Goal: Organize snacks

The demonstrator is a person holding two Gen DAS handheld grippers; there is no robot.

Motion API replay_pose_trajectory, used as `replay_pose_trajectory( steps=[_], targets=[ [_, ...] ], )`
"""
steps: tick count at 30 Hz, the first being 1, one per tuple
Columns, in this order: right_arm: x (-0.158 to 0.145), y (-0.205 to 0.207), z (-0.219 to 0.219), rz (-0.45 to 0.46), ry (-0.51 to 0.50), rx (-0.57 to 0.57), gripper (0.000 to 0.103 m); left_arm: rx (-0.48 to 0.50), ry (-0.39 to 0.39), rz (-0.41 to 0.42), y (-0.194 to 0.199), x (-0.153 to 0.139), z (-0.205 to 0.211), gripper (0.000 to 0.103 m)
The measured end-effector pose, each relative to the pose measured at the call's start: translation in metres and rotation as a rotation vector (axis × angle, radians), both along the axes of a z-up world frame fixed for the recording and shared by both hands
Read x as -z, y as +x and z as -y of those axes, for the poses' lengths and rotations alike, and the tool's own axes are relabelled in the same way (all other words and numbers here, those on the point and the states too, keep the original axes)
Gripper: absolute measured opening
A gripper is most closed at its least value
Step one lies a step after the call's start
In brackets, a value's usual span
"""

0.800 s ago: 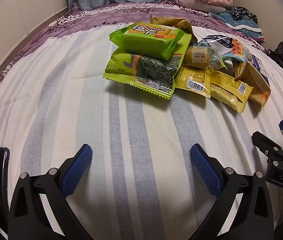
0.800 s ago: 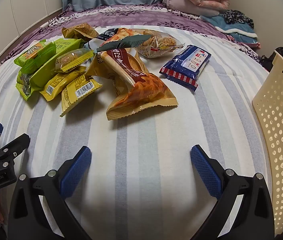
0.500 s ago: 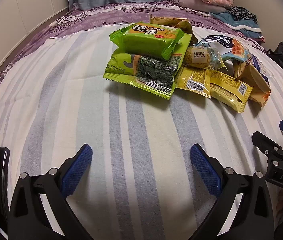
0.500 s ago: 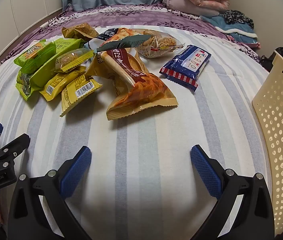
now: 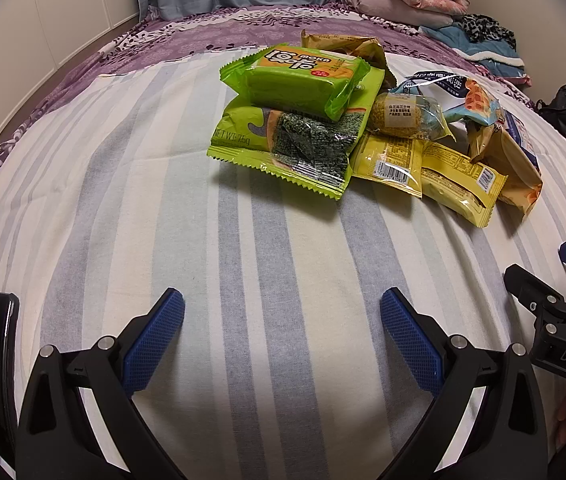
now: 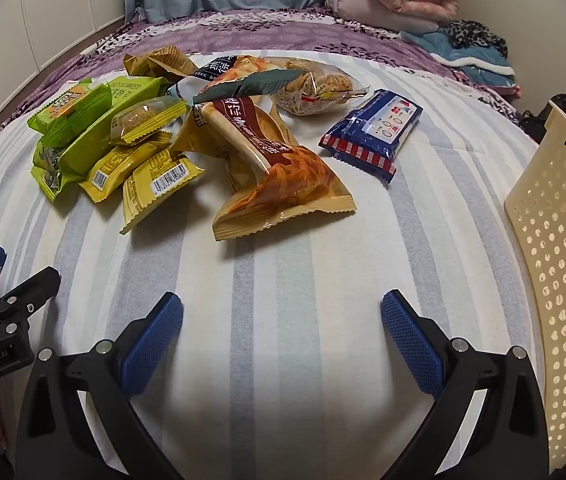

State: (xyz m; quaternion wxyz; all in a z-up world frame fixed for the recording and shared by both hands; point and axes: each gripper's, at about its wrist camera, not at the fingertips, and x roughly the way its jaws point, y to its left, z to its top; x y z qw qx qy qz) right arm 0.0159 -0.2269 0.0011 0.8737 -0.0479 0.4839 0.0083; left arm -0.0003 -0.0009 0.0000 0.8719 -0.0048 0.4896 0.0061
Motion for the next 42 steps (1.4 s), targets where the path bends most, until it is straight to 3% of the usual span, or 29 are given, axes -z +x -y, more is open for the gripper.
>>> replay_pose_trajectory(
  steps=[42],
  targets=[
    [-0.0013, 0.0018, 0.0003, -0.014, 0.001, -0.009, 0.098, -0.001, 0.000, -0.003, 0.0005, -0.0013, -0.0016, 0.100]
  ],
)
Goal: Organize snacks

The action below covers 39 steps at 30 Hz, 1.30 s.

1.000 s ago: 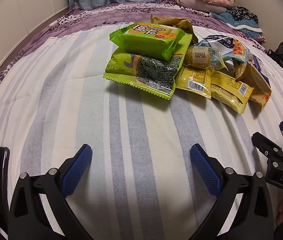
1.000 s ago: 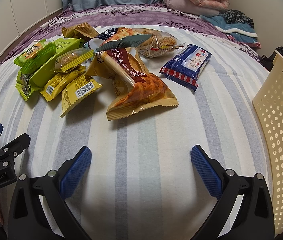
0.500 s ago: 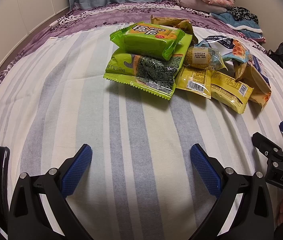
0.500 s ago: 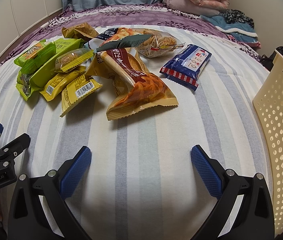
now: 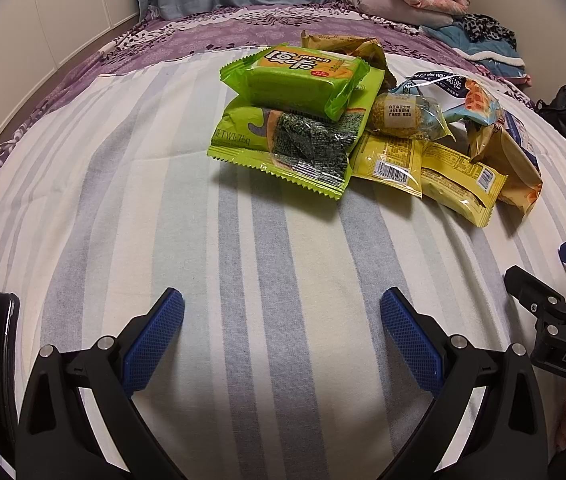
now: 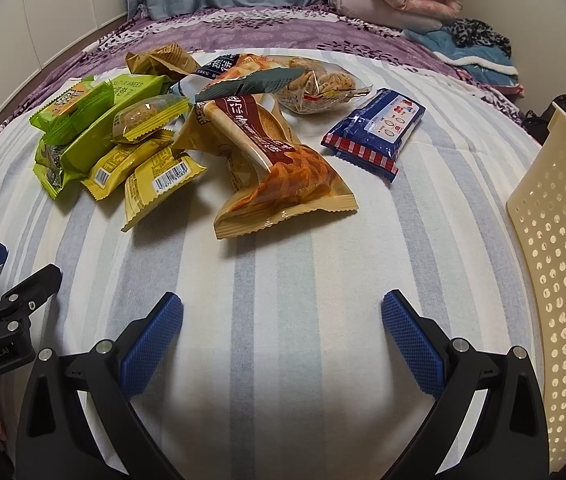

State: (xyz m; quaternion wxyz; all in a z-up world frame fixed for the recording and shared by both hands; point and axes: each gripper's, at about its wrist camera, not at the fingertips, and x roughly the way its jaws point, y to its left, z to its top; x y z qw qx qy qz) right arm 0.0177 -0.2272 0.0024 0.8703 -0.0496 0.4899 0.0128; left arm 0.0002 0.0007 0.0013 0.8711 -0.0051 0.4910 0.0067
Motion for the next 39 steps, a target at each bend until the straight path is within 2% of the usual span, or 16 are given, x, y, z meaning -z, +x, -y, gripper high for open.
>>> replay_pose_trajectory(
  steps=[11, 20, 28, 39],
  targets=[
    [-0.006, 0.005, 0.004, -0.021, 0.014, 0.009, 0.098, 0.011, 0.002, 0.012, -0.002, -0.005, 0.001, 0.100],
    [-0.023, 0.010, 0.023, 0.029, 0.122, 0.042, 0.098, 0.004, -0.034, 0.101, 0.007, -0.040, -0.017, 0.100],
    [-0.043, 0.022, 0.036, 0.096, 0.177, 0.041, 0.098, 0.032, -0.060, 0.147, 0.039, -0.061, -0.019, 0.100],
    [-0.044, 0.036, 0.035, 0.110, 0.199, 0.014, 0.098, 0.101, -0.031, 0.148, 0.087, -0.056, -0.013, 0.100]
  ],
)
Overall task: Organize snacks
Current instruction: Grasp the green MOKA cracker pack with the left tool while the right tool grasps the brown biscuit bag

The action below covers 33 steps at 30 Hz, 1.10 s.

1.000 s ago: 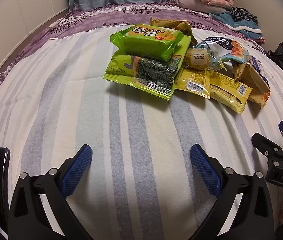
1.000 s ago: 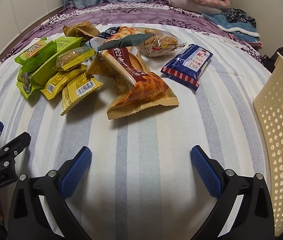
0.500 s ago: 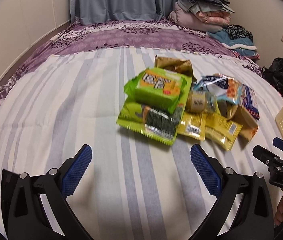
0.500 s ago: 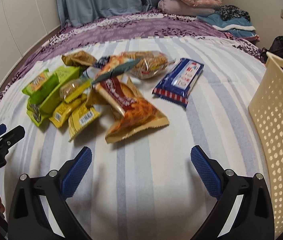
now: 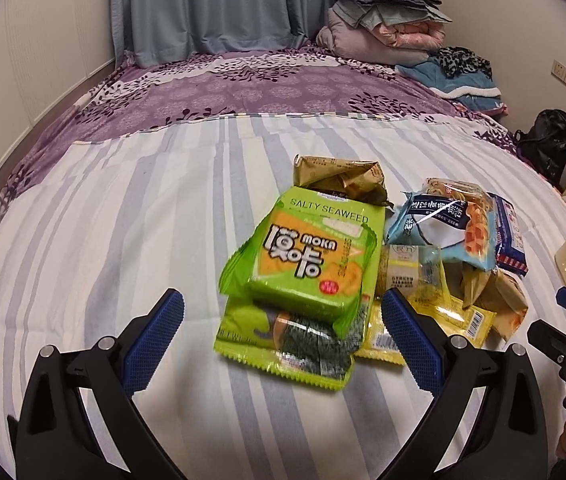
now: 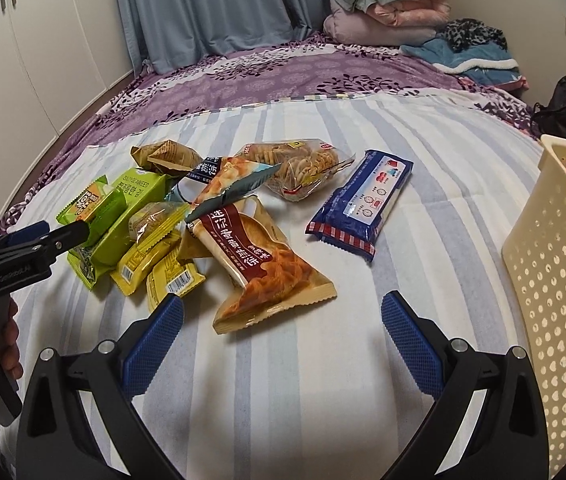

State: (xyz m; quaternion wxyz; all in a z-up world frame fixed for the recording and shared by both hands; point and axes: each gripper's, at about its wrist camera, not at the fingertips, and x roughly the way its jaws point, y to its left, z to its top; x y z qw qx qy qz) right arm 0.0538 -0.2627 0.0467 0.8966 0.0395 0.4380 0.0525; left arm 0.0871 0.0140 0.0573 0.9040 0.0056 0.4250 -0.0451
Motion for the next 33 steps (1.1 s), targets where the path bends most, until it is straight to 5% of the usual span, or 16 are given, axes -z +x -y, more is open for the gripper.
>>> replay_pose_trajectory(
  steps=[7, 13, 27, 33],
  targets=[
    [0.002, 0.007, -0.008, 0.005, -0.004, -0.028, 0.098, 0.040, 0.005, 0.009, 0.019, 0.007, -0.001, 0.100],
    [0.006, 0.015, -0.012, 0.003, 0.002, -0.043, 0.098, 0.067, -0.038, 0.014, 0.028, 0.009, -0.005, 0.076],
    [0.017, 0.046, -0.020, 0.014, -0.005, -0.118, 0.098, 0.095, -0.068, 0.033, 0.025, 0.012, -0.003, 0.067],
    [0.028, 0.062, -0.023, -0.029, 0.031, -0.187, 0.081, 0.092, -0.079, 0.040, 0.019, 0.007, -0.004, 0.067]
  ],
)
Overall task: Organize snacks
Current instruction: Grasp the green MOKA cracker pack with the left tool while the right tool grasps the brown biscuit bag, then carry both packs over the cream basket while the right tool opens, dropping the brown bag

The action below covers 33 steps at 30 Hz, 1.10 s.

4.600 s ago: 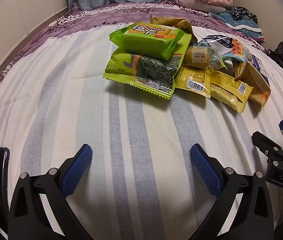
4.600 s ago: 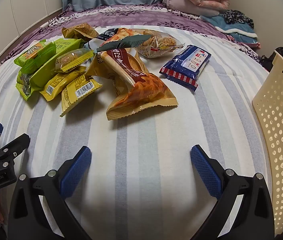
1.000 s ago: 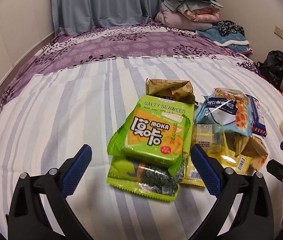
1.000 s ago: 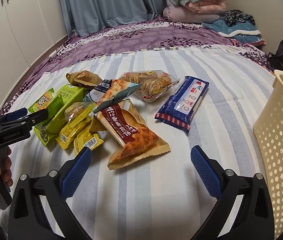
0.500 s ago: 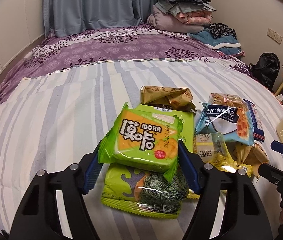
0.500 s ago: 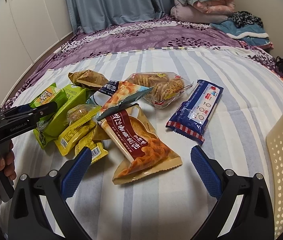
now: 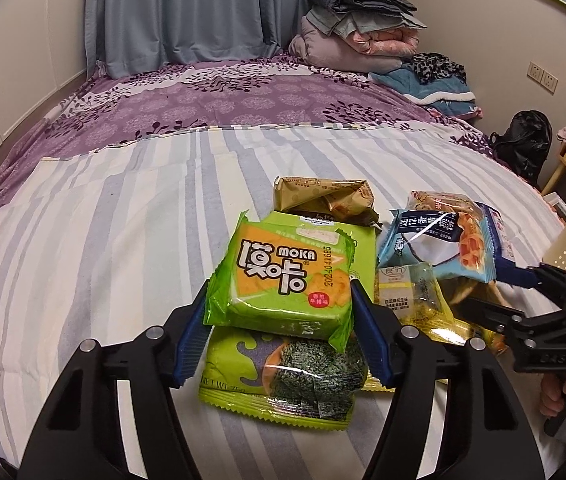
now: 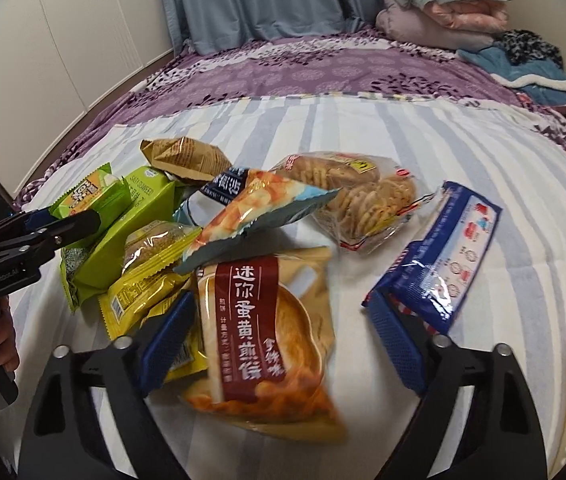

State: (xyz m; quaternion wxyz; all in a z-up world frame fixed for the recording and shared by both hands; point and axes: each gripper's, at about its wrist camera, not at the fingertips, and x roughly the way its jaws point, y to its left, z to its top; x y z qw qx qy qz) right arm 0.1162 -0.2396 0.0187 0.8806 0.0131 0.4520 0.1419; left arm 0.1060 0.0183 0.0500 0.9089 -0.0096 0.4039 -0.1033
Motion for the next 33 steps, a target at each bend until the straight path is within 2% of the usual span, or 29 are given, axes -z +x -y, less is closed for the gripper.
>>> replay_pose_trajectory(
  steps=[1, 2, 3, 8, 24, 25, 27, 28, 33],
  targets=[
    [0.001, 0.001, -0.001, -0.003, -0.004, -0.004, 0.075, 0.000, -0.003, 0.004, -0.004, -0.001, 0.001, 0.067],
    [0.002, 0.001, -0.001, -0.009, 0.002, -0.013, 0.063, 0.001, -0.005, 0.008, -0.006, -0.002, 0.001, 0.067],
    [0.004, 0.001, -0.001, -0.018, 0.011, -0.017, 0.059, 0.003, -0.005, 0.009, -0.007, -0.003, 0.001, 0.067],
    [0.001, -0.007, 0.001, 0.000, 0.025, -0.004, 0.051, 0.006, -0.003, 0.004, -0.008, -0.004, 0.001, 0.067],
    [-0.045, -0.051, 0.026, 0.100, 0.080, 0.065, 0.048, -0.003, 0.005, -0.005, -0.022, -0.005, 0.004, 0.066],
    [-0.047, -0.051, 0.027, 0.103, 0.081, 0.068, 0.048, -0.008, 0.011, -0.010, -0.022, -0.003, 0.004, 0.067],
    [-0.049, -0.055, 0.028, 0.109, 0.081, 0.072, 0.048, -0.019, 0.008, -0.016, -0.021, -0.001, 0.004, 0.082],
    [-0.051, -0.055, 0.028, 0.111, 0.080, 0.074, 0.048, -0.029, 0.010, -0.008, -0.021, -0.001, 0.003, 0.085],
    [-0.056, -0.065, 0.036, 0.125, 0.090, 0.092, 0.048, -0.046, 0.019, -0.005, -0.015, 0.001, 0.003, 0.085]
  ],
)
